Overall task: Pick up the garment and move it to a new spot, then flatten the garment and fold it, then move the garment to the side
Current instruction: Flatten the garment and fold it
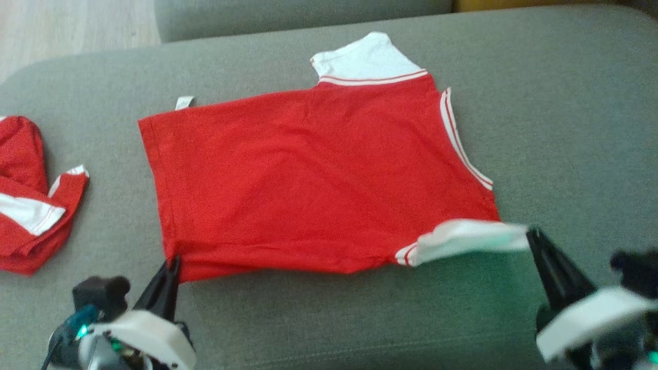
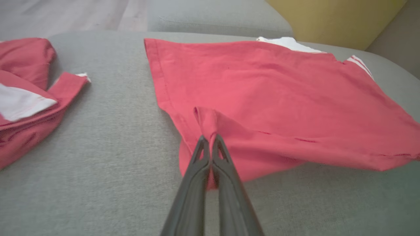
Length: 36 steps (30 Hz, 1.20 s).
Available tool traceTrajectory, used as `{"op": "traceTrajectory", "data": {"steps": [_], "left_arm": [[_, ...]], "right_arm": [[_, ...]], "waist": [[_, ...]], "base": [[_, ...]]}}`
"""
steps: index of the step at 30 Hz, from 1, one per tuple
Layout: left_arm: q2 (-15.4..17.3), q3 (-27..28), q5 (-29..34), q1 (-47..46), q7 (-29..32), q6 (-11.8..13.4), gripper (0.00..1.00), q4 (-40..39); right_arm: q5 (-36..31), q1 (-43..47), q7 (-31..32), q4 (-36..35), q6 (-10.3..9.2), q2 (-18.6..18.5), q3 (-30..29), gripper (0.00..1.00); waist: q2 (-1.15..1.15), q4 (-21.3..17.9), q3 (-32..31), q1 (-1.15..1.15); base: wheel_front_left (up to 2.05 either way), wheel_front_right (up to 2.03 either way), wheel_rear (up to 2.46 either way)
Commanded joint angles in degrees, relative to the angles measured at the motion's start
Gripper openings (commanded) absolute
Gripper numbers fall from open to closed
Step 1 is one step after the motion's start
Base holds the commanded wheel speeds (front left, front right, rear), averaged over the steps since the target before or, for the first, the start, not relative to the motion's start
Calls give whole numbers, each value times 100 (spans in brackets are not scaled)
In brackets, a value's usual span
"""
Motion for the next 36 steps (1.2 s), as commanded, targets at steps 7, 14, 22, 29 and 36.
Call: {"op": "traceTrajectory", "data": {"steps": [7, 14, 22, 29, 36], "left_arm": [[122, 136, -337, -1183, 418, -223, 0, 196], [50, 118, -451, -1845, 270, -338, 0, 579], [-122, -61, -577, -2230, 170, -486, 100, 1401], [-315, 16, -486, -2042, -526, -259, 100, 1603], [-333, 113, 43, -1830, -1585, 227, 100, 1262]], "right_arm": [[167, -2220, -200, 1095, 22, -977, 551, 0], [382, -3757, -762, 2542, 22, -1522, 1152, 0], [673, -4622, -1526, 4168, 22, -1648, 1890, 100], [542, -4460, -2627, 4669, 22, -1433, 1797, 100], [-247, -3766, -3176, 4041, 22, -1062, 1055, 100]], "waist": [[-1, 269, 626, 0], [-1, 531, 1059, 0], [-1, 675, 1253, 0], [-1, 631, 1067, 0], [-1, 503, 742, 0]], "base": [[0, 0, 0], [0, 0, 0], [0, 0, 0], [0, 0, 0], [0, 0, 0]]}}
